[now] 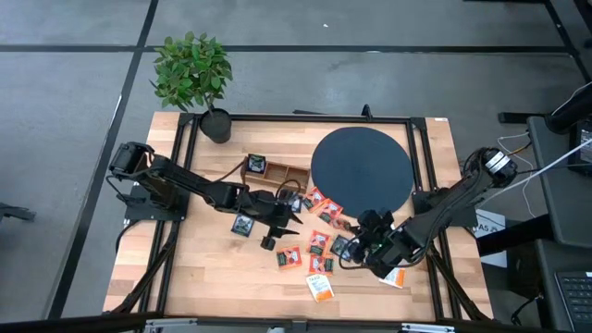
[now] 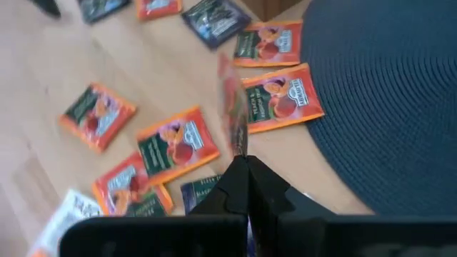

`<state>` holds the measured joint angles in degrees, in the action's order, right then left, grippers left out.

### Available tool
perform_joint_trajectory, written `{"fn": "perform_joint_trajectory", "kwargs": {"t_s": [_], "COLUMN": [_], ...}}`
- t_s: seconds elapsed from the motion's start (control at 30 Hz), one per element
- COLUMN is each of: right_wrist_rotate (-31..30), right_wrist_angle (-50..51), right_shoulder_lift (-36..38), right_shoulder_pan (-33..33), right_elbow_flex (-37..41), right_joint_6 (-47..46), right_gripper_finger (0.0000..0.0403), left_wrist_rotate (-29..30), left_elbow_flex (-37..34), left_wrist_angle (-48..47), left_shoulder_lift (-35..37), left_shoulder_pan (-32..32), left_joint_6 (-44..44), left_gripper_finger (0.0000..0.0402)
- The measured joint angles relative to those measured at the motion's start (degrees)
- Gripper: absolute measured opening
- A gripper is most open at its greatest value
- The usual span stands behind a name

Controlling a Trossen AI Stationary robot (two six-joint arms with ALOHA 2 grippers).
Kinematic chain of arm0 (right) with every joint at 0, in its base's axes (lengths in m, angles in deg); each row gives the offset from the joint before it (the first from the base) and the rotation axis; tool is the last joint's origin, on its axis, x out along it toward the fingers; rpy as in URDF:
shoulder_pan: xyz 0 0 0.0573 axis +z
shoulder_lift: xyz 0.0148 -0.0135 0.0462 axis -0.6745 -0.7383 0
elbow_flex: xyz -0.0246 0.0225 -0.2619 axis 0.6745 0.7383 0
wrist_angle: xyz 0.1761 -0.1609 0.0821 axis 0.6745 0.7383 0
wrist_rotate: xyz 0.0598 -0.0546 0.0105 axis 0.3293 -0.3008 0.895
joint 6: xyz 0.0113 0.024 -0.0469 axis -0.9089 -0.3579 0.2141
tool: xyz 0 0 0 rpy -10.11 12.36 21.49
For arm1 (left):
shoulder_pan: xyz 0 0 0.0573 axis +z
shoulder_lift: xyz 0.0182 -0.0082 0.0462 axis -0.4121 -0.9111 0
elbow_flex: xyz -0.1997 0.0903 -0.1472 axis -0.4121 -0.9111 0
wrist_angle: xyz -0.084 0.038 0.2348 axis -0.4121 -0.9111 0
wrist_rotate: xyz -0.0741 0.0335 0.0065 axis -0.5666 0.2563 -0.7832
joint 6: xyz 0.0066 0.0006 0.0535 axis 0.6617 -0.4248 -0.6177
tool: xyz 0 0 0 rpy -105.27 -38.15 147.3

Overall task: Pick & Place Tea
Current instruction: Put the orange tea bag into the middle section of the wooden organizer

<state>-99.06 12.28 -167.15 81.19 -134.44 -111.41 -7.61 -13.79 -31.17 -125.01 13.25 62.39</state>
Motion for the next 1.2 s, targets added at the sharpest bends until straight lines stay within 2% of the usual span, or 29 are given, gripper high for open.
{"fn": "perform_joint_trajectory", "kwargs": {"t_s": [0.1, 0.27, 0.6, 0.87, 1.2], "right_wrist_rotate": [3.28, 5.33, 13.56, 15.48, 15.52], "right_wrist_angle": [-1.21, -5.54, -12.63, -17.78, -18.11], "right_shoulder_lift": [1.02, 1.74, 1.74, 1.74, 1.74], "right_shoulder_pan": [-0.53, -1.89, -8.02, -10.35, -10.53], "right_elbow_flex": [0.02, 0.0, 0.02, 0.0, 0.0], "right_joint_6": [7.92, 19.71, 34.18, 40.3, 40.89], "right_gripper_finger": [0.0, 0.0, 0.0, 0.0, 0.0], "left_wrist_rotate": [-0.02, -1.59, -1.48, -3.48, -5.49], "left_elbow_flex": [0.84, 1.85, 4.85, 8.06, 8.32], "left_wrist_angle": [0.06, 3.88, 7.19, 5.0, 5.58], "left_shoulder_lift": [0.0, -0.11, -1.07, -3.77, -4.17], "left_shoulder_pan": [0.0, 0.0, -1.34, -0.88, 1.97], "left_joint_6": [0.64, 4.77, 7.33, 5.9, 7.93], "left_gripper_finger": [0.0176, 0.0199, 0.021, 0.021, 0.021]}}
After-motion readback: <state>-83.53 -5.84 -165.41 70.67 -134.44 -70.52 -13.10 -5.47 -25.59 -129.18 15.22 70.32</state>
